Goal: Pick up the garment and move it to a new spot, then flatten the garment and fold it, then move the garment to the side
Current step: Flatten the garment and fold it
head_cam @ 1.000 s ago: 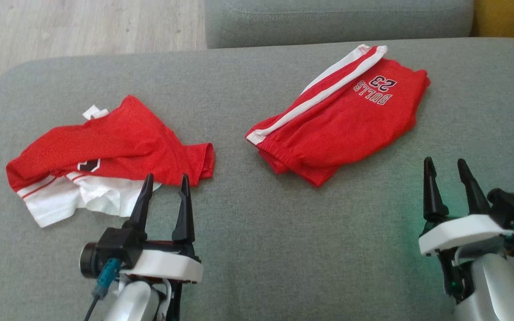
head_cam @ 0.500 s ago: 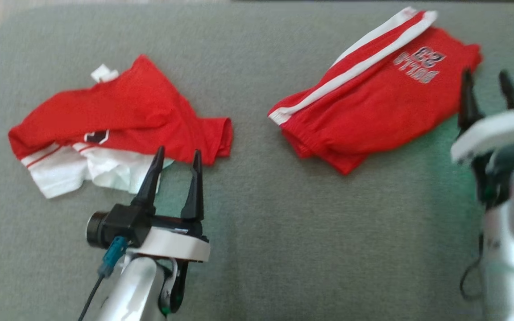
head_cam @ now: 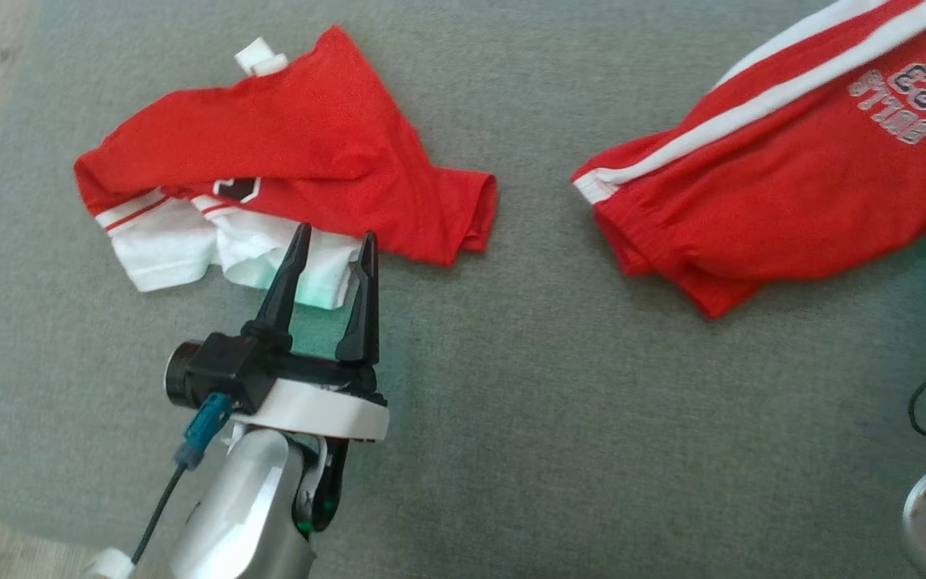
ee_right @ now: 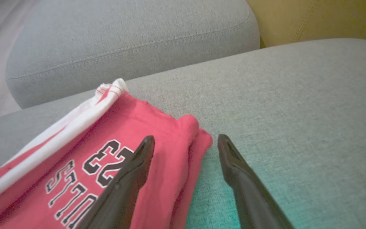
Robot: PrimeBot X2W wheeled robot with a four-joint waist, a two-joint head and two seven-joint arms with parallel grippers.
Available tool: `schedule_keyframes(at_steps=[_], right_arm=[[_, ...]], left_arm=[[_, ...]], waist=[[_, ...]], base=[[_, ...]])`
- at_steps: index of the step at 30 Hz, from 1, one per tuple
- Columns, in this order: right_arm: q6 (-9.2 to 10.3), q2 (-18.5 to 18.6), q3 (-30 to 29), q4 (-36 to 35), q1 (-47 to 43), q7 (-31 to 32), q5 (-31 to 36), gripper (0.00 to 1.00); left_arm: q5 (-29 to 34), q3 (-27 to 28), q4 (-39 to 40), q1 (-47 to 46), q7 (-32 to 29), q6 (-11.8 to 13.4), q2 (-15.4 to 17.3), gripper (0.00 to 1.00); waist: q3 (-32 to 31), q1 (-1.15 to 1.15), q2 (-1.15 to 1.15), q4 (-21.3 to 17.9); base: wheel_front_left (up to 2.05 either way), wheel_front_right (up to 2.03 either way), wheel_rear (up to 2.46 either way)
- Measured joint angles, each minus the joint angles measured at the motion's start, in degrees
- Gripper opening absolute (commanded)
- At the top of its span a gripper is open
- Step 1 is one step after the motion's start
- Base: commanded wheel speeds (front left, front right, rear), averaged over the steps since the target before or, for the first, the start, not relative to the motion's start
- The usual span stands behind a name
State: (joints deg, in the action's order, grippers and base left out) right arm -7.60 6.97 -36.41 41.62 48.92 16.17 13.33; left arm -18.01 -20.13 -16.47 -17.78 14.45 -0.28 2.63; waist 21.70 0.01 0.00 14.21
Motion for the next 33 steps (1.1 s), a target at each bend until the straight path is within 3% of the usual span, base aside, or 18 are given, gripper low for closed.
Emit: schedule_keyframes(at_steps=[5,13,14,15,25,33], right_arm=[[0.00,0.4,-5.4,4.7,2.4,0.0,7.0,1.00],[0.00,1.8,-8.5,10.4,6.9,-1.1,12.6,1.00],[0.00,1.9,-8.7,11.3,7.4,-1.1,12.5,0.86],[0.00,2.1,-8.7,12.2,8.0,-1.2,12.5,0.00],[0.00,2.7,-8.5,19.9,8.0,-7.5,9.0,0.00],[0.00,3.3,-8.9,20.0,1.9,-13.2,3.7,0.00]], left_arm=[[-1.2,-0.7,0.0,-0.1,0.0,0.3,-0.1,1.00],[-1.8,-1.8,0.1,-1.2,0.0,0.8,-0.2,1.00],[-1.8,-1.8,0.0,-1.2,0.0,0.8,-0.2,1.00],[-1.8,-1.8,0.0,-1.2,0.0,0.8,-0.2,1.00],[-1.6,-1.6,-1.0,-0.9,0.0,0.9,-0.2,1.00],[-1.1,-0.8,-1.8,1.6,0.0,0.9,-0.2,1.00]], waist=[[1.2,0.00,0.00,1.4],[2.3,-0.01,0.00,1.9],[2.4,-0.01,0.00,1.8],[2.4,-0.01,0.00,1.7],[-0.8,-0.01,0.00,-1.3],[-5.4,-0.02,0.00,-5.1]], base=[[0.00,0.00,0.00],[0.00,0.00,0.00],[0.00,0.00,0.00],[0.00,0.00,0.00],[0.00,0.00,0.00],[0.00,0.00,0.00]])
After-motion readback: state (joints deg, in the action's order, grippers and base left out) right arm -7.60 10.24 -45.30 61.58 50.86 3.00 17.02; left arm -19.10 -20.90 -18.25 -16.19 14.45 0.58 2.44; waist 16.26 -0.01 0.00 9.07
